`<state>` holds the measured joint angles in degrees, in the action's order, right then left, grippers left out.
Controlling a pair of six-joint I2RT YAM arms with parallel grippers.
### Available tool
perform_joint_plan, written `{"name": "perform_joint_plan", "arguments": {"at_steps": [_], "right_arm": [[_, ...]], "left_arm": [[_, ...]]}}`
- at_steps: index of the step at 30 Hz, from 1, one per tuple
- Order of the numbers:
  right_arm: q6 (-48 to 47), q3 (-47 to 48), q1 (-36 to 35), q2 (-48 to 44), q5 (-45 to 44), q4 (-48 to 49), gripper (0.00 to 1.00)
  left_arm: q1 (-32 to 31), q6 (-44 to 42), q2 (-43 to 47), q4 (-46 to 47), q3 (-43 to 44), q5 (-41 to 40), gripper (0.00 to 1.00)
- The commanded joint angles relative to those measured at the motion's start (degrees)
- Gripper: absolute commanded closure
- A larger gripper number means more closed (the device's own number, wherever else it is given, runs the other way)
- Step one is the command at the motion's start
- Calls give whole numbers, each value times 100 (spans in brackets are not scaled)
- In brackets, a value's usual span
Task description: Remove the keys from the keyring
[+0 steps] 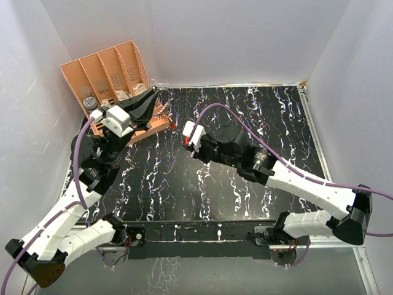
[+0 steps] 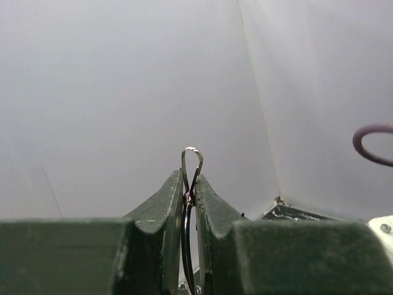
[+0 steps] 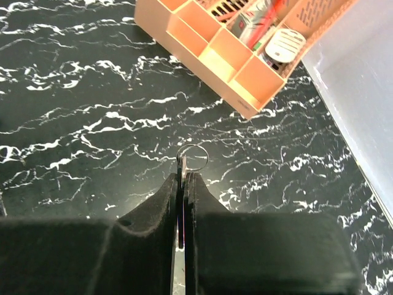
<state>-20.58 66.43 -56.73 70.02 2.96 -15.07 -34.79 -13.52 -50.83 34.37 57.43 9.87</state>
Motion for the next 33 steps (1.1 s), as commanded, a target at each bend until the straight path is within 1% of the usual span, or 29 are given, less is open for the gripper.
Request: {"name": "perform_joint_plan", "arguments": {"at_steps": [1, 6, 7, 8, 13, 18, 22, 25, 29, 33], "right_arm": [[64, -107, 4, -358, -683, 313, 100], [92, -312, 80, -530, -2237, 912, 100], [172, -297, 229, -498, -2431, 972, 100], [327, -257, 505, -422, -2446, 943, 100], [1351, -259, 2357, -55, -1519, 881, 100], [1957, -614, 3349, 385, -1028, 1137, 100], [2315, -1182, 3725, 781, -485, 1560, 100], [2481, -1532, 3834, 1076, -384, 1899, 100], [2620, -1774, 3953, 1558, -143, 2203, 100], [2672, -1904, 3998, 1938, -128, 2452, 100]], "left_arm": [[13, -63, 136, 280, 234, -66, 100], [14, -13, 241, -23, 127, -177, 100], [11, -1, 260, -146, 122, -195, 100], [12, 28, 277, -267, 113, -236, 100], [15, 339, 350, -624, -153, -296, 100], [11, 843, 196, -838, -351, -228, 100], [9, 1175, 57, -796, -542, -80, 100], [14, 1295, -34, -808, -557, 11, 100], [14, 1390, -106, -763, -554, 155, 100], [7, 1493, -218, -726, -575, 241, 100]]}}
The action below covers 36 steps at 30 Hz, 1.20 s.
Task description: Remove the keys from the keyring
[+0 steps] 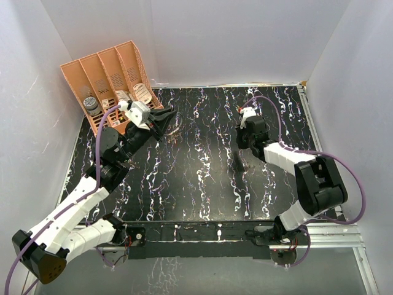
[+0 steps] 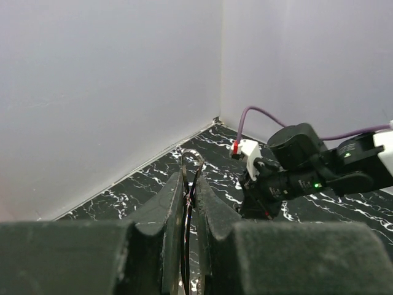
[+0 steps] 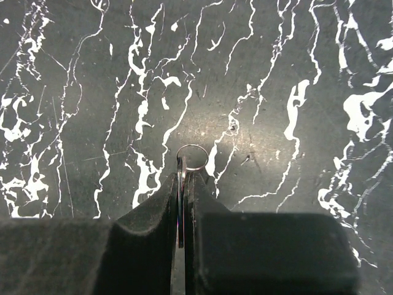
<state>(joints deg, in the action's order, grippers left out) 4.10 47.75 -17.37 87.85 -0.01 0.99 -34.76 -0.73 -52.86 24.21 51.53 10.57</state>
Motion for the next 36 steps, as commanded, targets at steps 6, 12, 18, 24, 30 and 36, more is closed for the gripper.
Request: {"name": "perform_joint_plan", "arguments": {"at_steps": [6, 12, 18, 24, 30, 36], "right_arm": [[240, -45, 111, 544, 168, 1016, 85], [241, -99, 111, 651, 253, 1078, 67], [232, -228, 111, 149, 323, 1174, 62], [149, -1014, 70, -1250, 1952, 2295, 62], [97, -1632, -628, -2383, 2725, 3323, 59], [-190, -1862, -1610, -2651, 2174, 3992, 59]], "left_arm": [[12, 353, -107, 454, -107, 210, 100], [12, 342, -124, 430, -86, 190, 100], [6, 341, -128, 457, -97, 187, 100], [12, 484, -176, 705, -138, 228, 100], [9, 942, -332, 743, 101, 364, 100], [10, 1406, -457, 994, 261, 282, 100]]}}
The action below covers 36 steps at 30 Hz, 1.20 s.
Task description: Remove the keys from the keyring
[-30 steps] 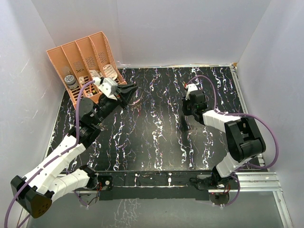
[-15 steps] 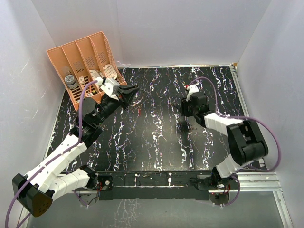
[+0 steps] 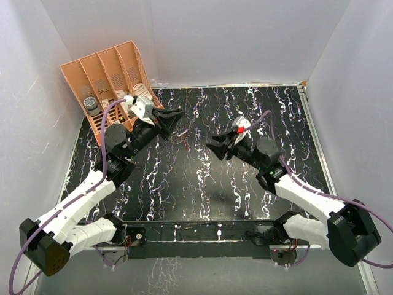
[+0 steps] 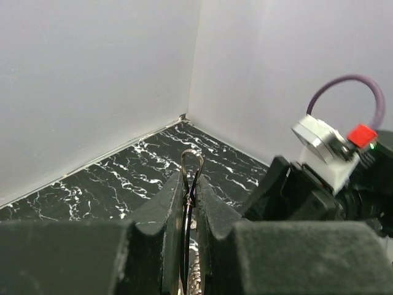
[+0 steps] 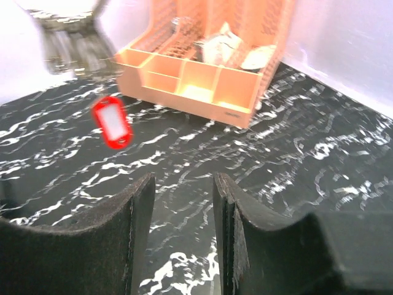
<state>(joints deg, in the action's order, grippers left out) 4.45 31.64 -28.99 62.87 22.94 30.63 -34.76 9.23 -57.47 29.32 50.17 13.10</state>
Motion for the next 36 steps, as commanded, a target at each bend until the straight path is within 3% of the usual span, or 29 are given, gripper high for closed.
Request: {"name": "perform_joint_plan", "arguments": {"at_steps": [1, 12, 22, 36], "right_arm": [[-224, -295, -561, -141, -203, 1148, 59], [-952, -100, -1658, 356, -1237, 1613, 61], [-1376, 278, -1759, 877, -1677, 2098, 61], [-1341, 664, -1802, 1323, -1518, 2390, 60]], "left_arm": [[9, 457, -42, 487, 442, 24, 100], [13, 707, -277, 610, 661, 60, 100], [12, 835, -328, 573, 687, 183, 100], [4, 895, -377, 709, 592, 122, 100]]}}
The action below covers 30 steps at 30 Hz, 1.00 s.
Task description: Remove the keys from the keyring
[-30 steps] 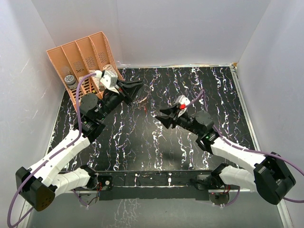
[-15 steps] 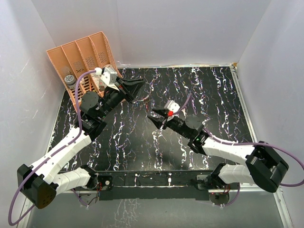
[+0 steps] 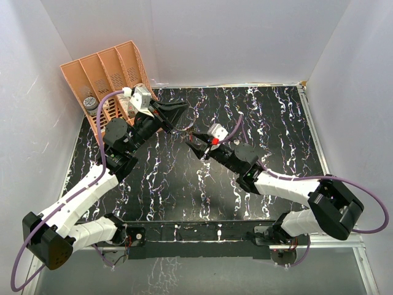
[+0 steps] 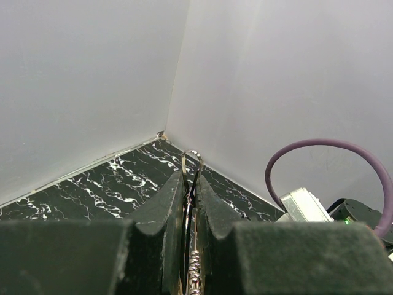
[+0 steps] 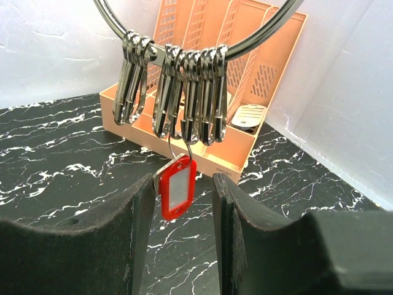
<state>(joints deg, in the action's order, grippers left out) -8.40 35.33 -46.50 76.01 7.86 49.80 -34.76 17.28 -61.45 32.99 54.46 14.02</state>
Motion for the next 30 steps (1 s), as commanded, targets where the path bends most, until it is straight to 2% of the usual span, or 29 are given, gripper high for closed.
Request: {"name": "perform_joint_plan", "arguments": {"at_steps": [1, 8, 12, 16, 18, 22, 25, 30], "right_arm": [[-63, 309, -59, 18, -8, 470, 60], [-100, 344, -78, 3, -17, 390, 62], [-102, 388, -76, 2, -64, 350, 72], [-90, 407, -78, -18, -166, 231, 93], [-98, 377, -79, -72, -237, 149, 100], [-216, 311, -84, -269, -511, -143, 100], [-470, 570, -87, -477, -805, -1162, 100], [-784, 1588, -87, -736, -1462, -3867, 100]], "left_arm": [[-2, 98, 19, 362, 159, 30, 100], [3, 126, -30, 425, 119, 5, 100], [-3, 119, -30, 415, 109, -19, 100], [-2, 71, 22, 421, 60, -101, 100], [-4, 2, 55, 352, 73, -147, 100], [3, -141, 146, 157, 109, -236, 100], [2, -282, 267, -104, 109, -556, 100], [4, -741, 531, -863, 110, -1490, 86]]}}
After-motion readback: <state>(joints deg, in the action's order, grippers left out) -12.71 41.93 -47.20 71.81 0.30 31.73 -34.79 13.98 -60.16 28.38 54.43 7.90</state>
